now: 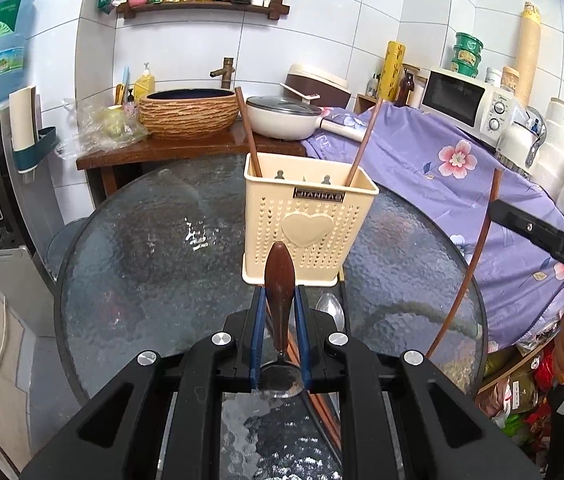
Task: Organize utensils
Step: 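Lower the spoon into the holder with the left tool while the right tool lowers its chopstick in, then open the left tool to release the spoon while the right tool releases its chopstick, then move the left tool to a black chopstick while the right tool approaches another, then close the left tool on a black chopstick while the right tool grasps a gold-tipped one, then lift both black chopsticks with both tools and carry them above the holder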
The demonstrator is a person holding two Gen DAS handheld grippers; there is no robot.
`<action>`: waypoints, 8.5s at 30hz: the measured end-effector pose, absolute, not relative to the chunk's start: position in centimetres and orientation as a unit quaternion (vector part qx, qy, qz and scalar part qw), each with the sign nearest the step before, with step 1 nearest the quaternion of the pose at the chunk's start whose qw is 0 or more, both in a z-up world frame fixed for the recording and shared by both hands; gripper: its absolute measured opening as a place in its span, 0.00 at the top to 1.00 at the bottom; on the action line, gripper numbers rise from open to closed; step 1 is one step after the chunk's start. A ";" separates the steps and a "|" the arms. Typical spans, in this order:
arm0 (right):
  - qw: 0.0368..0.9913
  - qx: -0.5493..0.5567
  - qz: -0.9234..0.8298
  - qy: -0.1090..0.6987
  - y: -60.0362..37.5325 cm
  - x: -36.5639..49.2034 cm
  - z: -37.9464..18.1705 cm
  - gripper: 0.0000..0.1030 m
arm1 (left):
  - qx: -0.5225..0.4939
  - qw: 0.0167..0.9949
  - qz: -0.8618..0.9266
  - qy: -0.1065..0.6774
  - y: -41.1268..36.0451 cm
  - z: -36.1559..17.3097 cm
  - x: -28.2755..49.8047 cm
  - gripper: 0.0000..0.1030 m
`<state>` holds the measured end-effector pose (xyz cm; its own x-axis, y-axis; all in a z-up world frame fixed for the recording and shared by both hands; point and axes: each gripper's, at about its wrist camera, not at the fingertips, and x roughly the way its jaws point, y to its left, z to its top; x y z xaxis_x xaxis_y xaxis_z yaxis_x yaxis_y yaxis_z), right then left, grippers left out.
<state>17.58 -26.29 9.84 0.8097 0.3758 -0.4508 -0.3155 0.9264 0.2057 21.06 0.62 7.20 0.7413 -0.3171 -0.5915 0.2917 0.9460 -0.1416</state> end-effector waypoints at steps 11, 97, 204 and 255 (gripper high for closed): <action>0.952 0.078 0.199 0.217 -25.7 19.6 15.3 0.93 | -0.023 0.941 -0.173 0.289 -0.2 12.6 23.8 0.86; 0.956 0.076 0.132 0.252 -24.4 22.8 6.1 0.29 | -0.039 0.950 -0.090 0.295 1.0 7.4 27.2 0.06; 0.889 -0.011 0.060 0.453 -21.0 30.5 -7.6 0.93 | 0.044 0.878 -0.126 0.460 -3.9 -5.5 30.6 0.93; 0.937 0.127 0.167 0.278 -26.2 22.6 2.5 0.93 | -0.035 0.915 -0.173 0.363 -0.8 4.1 27.0 0.93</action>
